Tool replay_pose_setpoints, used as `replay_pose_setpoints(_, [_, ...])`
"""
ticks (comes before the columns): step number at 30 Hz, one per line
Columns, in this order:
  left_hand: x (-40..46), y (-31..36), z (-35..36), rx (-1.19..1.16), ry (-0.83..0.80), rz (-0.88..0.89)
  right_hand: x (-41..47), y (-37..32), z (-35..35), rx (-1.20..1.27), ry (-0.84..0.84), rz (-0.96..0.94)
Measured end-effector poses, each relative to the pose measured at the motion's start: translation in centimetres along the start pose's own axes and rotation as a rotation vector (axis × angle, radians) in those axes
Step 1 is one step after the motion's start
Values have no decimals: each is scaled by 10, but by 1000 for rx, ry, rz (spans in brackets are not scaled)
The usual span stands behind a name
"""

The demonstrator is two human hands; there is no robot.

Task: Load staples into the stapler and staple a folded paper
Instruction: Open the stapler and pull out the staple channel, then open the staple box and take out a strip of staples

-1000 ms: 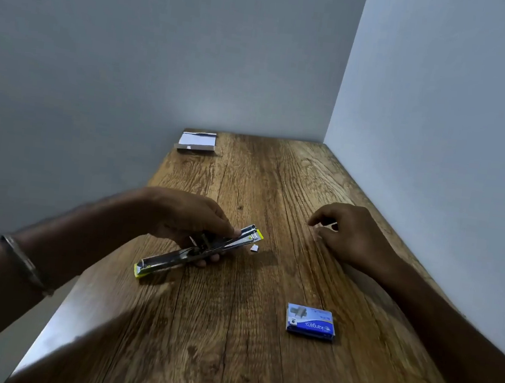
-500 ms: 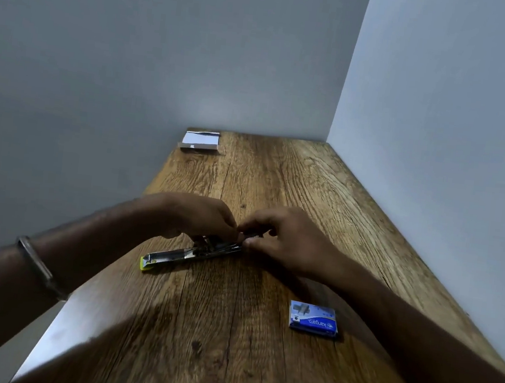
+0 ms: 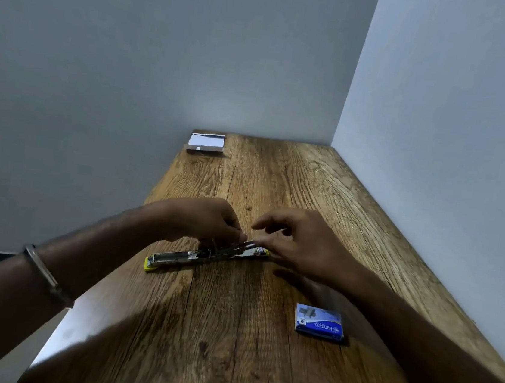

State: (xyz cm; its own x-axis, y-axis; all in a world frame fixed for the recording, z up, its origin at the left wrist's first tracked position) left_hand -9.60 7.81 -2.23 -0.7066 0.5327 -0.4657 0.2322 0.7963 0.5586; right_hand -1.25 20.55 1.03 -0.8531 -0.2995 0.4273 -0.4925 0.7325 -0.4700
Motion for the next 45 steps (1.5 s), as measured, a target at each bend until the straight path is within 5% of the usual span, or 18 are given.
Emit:
replay_pose_setpoints(3, [0, -1, -2, -35, -5, -16, -27, -7, -33, 18, 96, 7])
replay_pose_setpoints(6, [-2, -2, -7, -127, 13, -7, -75, -2, -45, 30, -16, 113])
replay_pose_setpoints(10, [-27, 6, -35, -301, 319, 162, -127, -2, -23, -53, -238, 139])
replay_pose_setpoints(13, [-65, 18, -29, -441, 518, 338, -128, -5, -18, -53, -132, 116])
replay_pose_setpoints(18, [-84, 26, 63, -461, 169, 258, -102, 1, -20, 239, 88, 188])
replay_pose_setpoints(22, [-76, 23, 75, -560, 266, 202, -90, 6, -12, 441, 162, 221])
replay_pose_setpoints(28, [-68, 15, 78, -729, 252, 167, -88, 6, -5, 345, 176, 168])
replay_pose_setpoints(45, [-58, 6, 80, -985, -16, 5, -93, 13, -7, 289, 206, 149])
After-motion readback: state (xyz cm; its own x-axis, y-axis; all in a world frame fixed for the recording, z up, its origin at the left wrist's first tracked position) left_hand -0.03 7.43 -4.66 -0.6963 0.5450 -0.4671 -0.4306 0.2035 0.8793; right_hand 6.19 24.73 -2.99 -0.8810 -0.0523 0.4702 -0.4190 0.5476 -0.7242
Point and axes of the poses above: each hand's wrist, its own x-axis towards the middle knuckle, its own z-axis out of the palm, y = z × x, the point moved 7 cm from there along x, towards the middle knuckle, and after that the axes turned 13 degrees about -z, right-handed, at the moved point
